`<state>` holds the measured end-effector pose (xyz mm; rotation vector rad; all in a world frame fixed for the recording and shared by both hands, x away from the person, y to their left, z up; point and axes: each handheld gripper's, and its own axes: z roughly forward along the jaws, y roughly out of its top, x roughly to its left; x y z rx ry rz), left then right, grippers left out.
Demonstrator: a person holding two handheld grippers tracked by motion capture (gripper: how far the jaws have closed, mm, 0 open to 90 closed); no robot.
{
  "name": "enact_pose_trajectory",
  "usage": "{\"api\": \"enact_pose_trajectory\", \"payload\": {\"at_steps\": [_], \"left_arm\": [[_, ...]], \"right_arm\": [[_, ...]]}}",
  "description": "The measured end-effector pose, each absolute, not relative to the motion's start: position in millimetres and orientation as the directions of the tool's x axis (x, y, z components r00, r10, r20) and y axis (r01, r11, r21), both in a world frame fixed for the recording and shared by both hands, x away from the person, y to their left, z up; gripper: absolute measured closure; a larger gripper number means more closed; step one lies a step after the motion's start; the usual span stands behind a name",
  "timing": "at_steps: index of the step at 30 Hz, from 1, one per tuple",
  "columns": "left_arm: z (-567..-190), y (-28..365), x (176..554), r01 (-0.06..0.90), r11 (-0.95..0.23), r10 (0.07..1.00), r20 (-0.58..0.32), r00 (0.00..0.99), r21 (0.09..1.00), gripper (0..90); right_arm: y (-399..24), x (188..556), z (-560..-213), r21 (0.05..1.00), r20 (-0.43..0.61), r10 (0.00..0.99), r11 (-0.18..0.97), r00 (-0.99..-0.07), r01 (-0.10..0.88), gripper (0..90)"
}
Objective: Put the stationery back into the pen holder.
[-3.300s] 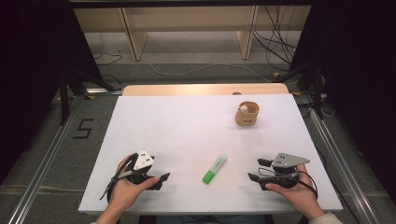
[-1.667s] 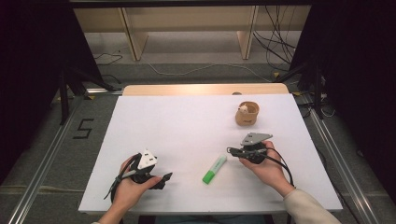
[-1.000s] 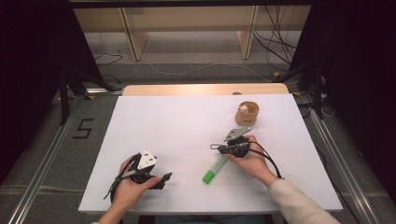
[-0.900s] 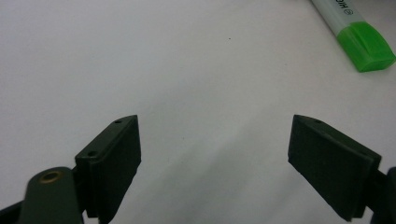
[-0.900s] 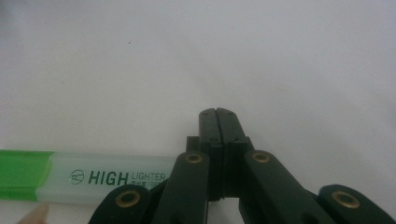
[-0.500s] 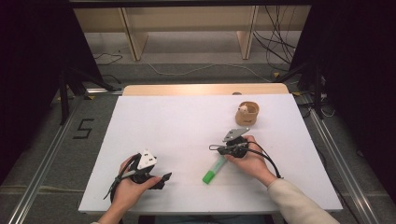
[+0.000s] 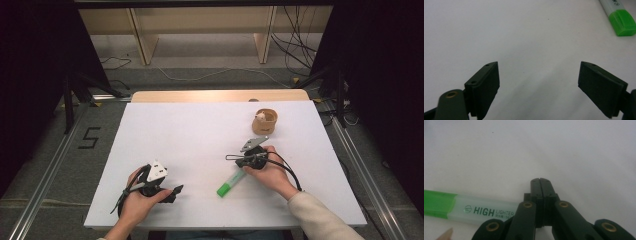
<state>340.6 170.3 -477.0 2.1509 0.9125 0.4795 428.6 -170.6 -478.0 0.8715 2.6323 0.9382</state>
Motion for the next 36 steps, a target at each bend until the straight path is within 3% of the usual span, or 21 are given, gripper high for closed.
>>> {"api": "enact_pose_trajectory", "payload": {"at_steps": [36], "left_arm": [[-476.1,172.1,339.3,0.454,-0.478,0.736,0.061,0.674,0.752,17.4]], "right_arm": [[-189.3,414.4,-473.3,0.587,0.036,0.633,0.613,-0.773,0.529,90.0]]}}
